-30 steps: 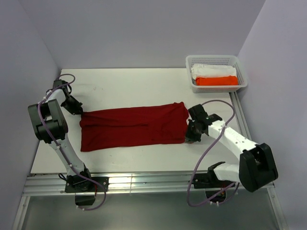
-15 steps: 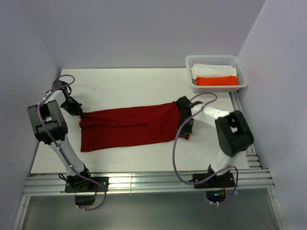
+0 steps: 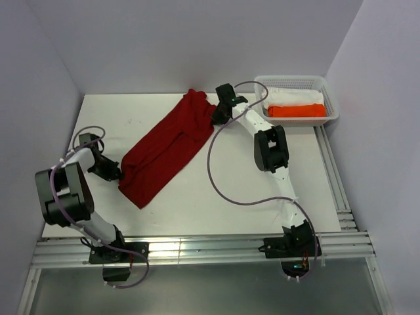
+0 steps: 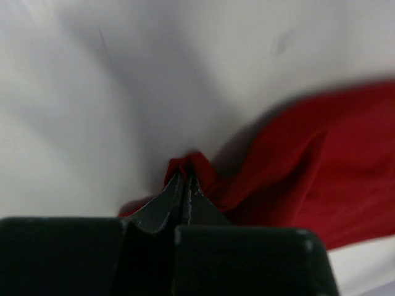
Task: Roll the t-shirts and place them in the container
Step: Fold the tshirt
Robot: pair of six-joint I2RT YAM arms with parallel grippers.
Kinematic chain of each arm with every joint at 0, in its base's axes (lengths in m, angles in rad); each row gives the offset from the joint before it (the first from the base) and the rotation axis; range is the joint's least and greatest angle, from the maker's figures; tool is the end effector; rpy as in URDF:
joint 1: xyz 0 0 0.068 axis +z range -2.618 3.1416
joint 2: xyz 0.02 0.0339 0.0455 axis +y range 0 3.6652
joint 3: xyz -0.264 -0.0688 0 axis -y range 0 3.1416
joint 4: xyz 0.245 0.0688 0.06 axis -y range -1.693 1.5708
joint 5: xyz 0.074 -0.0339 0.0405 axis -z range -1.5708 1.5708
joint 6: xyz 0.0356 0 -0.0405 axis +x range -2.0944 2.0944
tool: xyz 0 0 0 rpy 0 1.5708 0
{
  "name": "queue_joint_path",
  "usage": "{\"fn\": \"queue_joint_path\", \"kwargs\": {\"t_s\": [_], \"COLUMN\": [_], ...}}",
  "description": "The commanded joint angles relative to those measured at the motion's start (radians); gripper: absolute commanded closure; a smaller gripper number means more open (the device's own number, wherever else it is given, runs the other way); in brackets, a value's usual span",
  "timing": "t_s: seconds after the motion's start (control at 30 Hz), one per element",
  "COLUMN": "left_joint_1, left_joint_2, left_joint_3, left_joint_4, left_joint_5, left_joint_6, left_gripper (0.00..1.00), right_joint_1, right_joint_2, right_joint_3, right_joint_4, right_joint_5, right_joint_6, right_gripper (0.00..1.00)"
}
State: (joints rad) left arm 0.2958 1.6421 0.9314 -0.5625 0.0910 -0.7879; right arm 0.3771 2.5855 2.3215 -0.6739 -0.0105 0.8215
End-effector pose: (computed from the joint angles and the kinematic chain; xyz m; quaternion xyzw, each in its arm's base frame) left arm 0.2838 0.0831 0.1578 -0.5037 0.8499 -0.0797 0.1327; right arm 0.5216 0.2070 0.1585 0.2078 0.9273 0.1797 0.2541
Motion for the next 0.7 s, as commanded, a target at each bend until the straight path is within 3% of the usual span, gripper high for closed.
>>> {"fn": "queue_joint_path", "kwargs": {"t_s": [0.0,0.1,0.2,0.27,0.4,0.5,0.67], "left_joint_1": [-0.096,-0.237,-0.362,-0.383,-0.333,-0.313,-0.406], "left_joint_2": [-0.108,-0.163,-0.202,-0.241,-0.291,-0.352,-0.493], "left_joint_3": [-0.104,-0.155,-0.209,-0.250,-0.232,-0.270,-0.437], "left_joint_4": [-0.053,-0.063,-0.076,-0.085,-0.178,-0.183,-0.177], "left_joint_5": [0.064,0.085,0.099,0.078,-0.005,0.053,0.124], "left_joint_6": [-0.132,-0.218,-0.287,-0.306,-0.261,-0.269,-0.367], "left_gripper": [1.00,1.00,1.00,1.00,1.00,1.00,1.00], "right_joint_1": [-0.033,-0.052,-0.058,-0.066,-0.083,-0.093,-0.118], "right_joint_2": [-0.027,-0.028,-0.086,-0.119,-0.099,-0.126,-0.088], "right_joint_3": [-0.063,-0.068,-0.126,-0.160,-0.109,-0.178,-0.125], "right_joint_4": [0.245,0.376,0.473,0.537,0.476,0.517,0.521], "right_joint_5": [-0.069,-0.097,-0.100,-0.095,-0.121,-0.120,-0.160], "right_joint_6": [0.131,0.143,0.110,0.097,0.082,0.082,0.090], "right_gripper": [0.96,0.85,0.81,0.82,0.82,0.79,0.78]}}
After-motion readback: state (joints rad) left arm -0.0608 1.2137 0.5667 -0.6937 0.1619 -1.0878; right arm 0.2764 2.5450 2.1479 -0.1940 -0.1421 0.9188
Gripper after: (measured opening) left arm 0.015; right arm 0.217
